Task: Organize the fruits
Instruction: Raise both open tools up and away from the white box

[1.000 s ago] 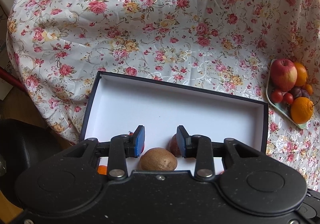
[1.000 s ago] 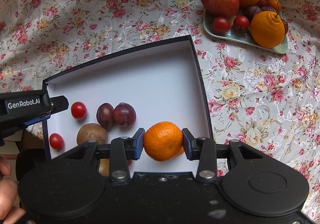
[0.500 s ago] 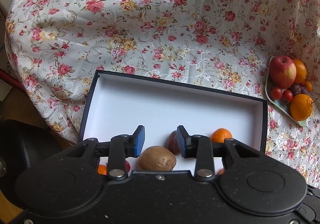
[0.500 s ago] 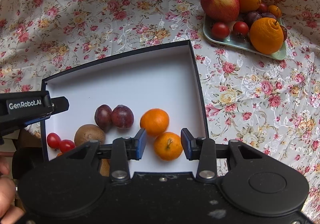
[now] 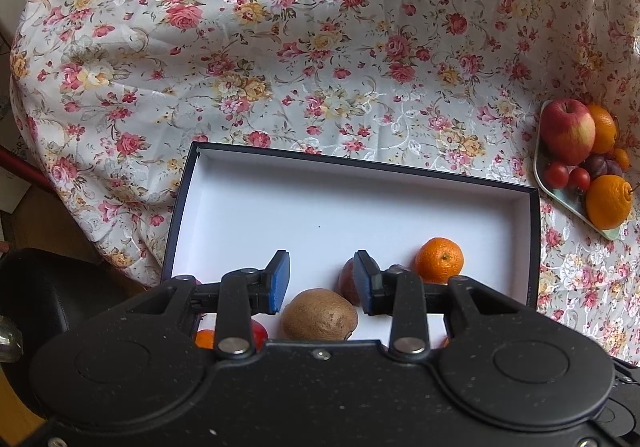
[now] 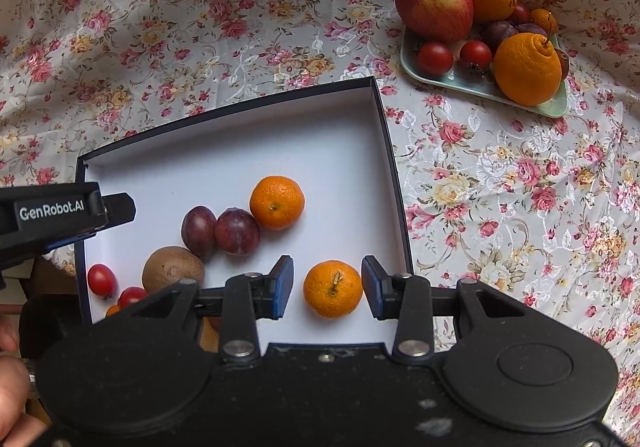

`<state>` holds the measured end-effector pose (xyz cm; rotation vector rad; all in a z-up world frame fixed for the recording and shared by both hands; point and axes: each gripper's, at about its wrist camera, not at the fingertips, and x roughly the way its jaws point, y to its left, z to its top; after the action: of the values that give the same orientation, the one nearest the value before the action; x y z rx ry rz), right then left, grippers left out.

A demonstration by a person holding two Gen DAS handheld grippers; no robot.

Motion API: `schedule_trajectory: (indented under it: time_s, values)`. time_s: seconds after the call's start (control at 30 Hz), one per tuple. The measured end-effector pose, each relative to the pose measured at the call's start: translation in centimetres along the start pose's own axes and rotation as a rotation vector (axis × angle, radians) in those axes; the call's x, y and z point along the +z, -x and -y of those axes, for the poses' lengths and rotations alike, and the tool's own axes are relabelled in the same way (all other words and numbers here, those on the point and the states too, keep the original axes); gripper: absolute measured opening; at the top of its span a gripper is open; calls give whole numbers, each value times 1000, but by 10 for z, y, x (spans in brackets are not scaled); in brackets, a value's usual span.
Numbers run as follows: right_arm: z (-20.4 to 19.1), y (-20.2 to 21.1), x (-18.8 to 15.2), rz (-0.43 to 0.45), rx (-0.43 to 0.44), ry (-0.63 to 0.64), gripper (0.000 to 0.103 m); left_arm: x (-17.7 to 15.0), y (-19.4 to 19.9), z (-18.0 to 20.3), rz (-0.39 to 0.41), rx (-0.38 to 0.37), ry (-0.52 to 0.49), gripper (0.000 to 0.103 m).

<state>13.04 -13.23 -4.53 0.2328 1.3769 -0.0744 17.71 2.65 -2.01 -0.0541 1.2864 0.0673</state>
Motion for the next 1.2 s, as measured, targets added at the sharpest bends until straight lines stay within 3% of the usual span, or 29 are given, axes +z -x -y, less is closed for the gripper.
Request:
schedule_trajectory:
  time_s: [0.53, 0.73, 1.2]
  values:
    - [1, 1, -2, 21, -44, 11, 41, -13, 10, 14, 37, -1, -112, 44]
    - [-1, 10, -13, 63, -86, 49, 41, -33, 24, 12, 69, -28, -120, 44]
    - [11, 46, -69, 120, -100, 56, 40, -94, 65, 0, 152, 5, -129, 44]
